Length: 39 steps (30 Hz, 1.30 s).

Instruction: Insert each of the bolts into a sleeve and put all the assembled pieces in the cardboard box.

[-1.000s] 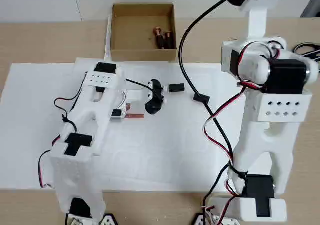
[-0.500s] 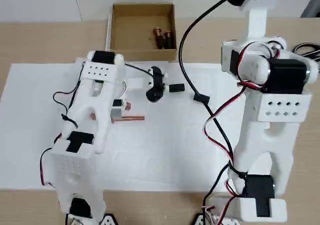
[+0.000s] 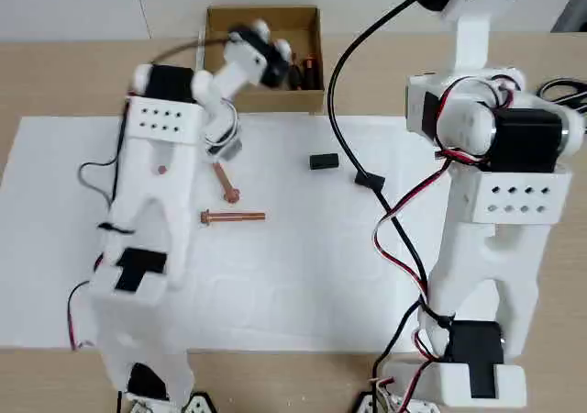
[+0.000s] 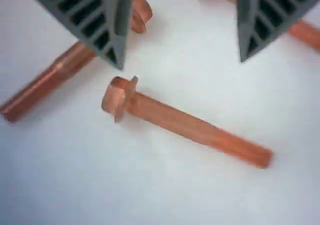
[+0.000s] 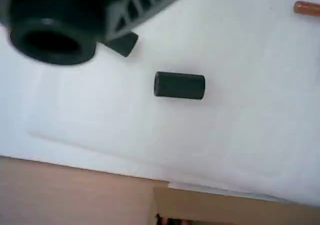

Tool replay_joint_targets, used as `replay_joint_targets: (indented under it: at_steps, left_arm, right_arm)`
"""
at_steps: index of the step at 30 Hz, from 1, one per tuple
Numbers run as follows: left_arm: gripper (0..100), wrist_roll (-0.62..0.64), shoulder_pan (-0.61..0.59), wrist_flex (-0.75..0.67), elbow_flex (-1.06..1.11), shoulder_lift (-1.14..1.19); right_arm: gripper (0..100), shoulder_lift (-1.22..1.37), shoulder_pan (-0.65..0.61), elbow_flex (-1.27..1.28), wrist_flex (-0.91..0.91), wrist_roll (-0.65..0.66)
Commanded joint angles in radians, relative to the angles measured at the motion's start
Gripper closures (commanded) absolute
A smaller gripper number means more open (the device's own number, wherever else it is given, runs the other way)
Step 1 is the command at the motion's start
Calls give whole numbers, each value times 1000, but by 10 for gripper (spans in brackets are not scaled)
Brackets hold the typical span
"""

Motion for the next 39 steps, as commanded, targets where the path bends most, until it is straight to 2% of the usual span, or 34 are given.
replay_joint_targets:
  at_steps: [1, 6, 12, 15, 23, 27, 34, 39]
  left_arm:
    - [858, 51, 5, 17, -44, -216]
    - [858, 189, 3, 17, 44, -439]
    - [859, 460, -3, 17, 331, -649]
    - [859, 560, -44, 12, 463, -712]
    - [856, 571, -186, -15, 745, -730]
    - [856, 503, -184, -91, 869, -735]
    - [859, 506, -127, -18, 877, -732]
    - [859, 681, -123, -112, 885, -736]
  right_arm:
    - [995, -48, 8, -5, 4, 15]
    - [995, -48, 10, -5, 4, 15]
    - [995, -50, 10, -5, 4, 15]
    - [995, -50, 10, -5, 5, 15]
    - [995, -50, 10, -5, 5, 15]
    - [995, -50, 10, -5, 12, 15]
    - [995, -50, 10, -5, 12, 15]
    - [995, -50, 10, -5, 12, 15]
